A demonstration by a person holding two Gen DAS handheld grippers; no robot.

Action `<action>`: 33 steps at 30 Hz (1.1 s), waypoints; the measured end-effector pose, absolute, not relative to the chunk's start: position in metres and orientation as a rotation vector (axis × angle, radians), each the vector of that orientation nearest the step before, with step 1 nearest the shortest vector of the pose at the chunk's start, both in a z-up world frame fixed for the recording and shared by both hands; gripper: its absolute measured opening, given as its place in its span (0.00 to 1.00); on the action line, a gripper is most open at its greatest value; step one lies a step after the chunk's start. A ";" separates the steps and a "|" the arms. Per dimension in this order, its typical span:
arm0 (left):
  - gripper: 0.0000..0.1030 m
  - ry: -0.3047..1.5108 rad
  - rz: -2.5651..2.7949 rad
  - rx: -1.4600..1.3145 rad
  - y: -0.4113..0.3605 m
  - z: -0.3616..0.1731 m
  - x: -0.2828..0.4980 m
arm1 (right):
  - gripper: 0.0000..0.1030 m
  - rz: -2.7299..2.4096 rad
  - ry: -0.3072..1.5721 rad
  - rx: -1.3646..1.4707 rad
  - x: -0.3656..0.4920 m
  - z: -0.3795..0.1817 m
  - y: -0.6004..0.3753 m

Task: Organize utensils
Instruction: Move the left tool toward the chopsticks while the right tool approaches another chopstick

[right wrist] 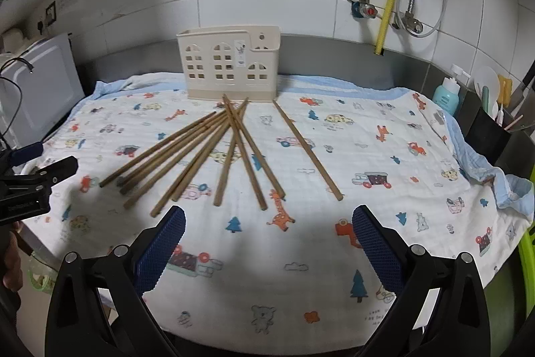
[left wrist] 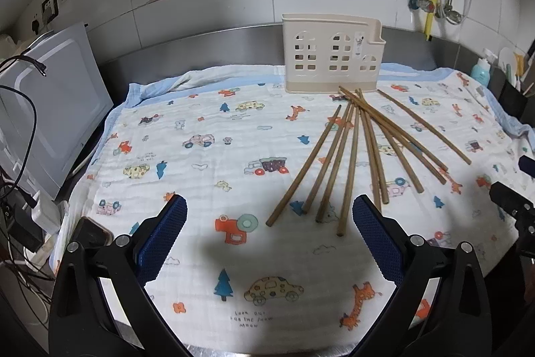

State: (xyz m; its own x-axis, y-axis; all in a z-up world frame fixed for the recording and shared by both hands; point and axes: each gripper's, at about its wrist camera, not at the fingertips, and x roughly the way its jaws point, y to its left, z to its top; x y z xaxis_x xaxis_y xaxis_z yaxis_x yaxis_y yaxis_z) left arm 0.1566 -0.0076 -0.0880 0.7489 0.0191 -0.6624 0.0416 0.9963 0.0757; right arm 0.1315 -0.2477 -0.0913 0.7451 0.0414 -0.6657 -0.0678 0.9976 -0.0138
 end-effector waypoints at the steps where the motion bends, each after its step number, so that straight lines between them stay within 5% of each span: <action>1: 0.95 0.725 -0.009 0.090 -0.008 -0.089 0.158 | 0.94 0.060 0.730 -0.031 0.134 -0.092 -0.249; 17: 0.93 0.717 -0.028 0.037 0.010 -0.095 0.185 | 0.93 0.049 0.735 0.018 0.165 -0.103 -0.276; 23: 0.78 0.733 -0.086 0.005 0.014 -0.099 0.199 | 0.88 0.034 0.750 0.031 0.183 -0.109 -0.297; 33: 0.55 0.789 -0.186 -0.017 0.011 -0.115 0.219 | 0.61 0.066 0.830 0.063 0.214 -0.135 -0.324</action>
State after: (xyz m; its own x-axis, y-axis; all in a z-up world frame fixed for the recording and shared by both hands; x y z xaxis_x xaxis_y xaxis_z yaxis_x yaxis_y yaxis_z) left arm 0.2194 0.0115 -0.1147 0.6888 -0.1726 -0.7041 0.1600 0.9835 -0.0846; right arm 0.2144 -0.3240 -0.1349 0.6729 0.0834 -0.7350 -0.0339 0.9961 0.0821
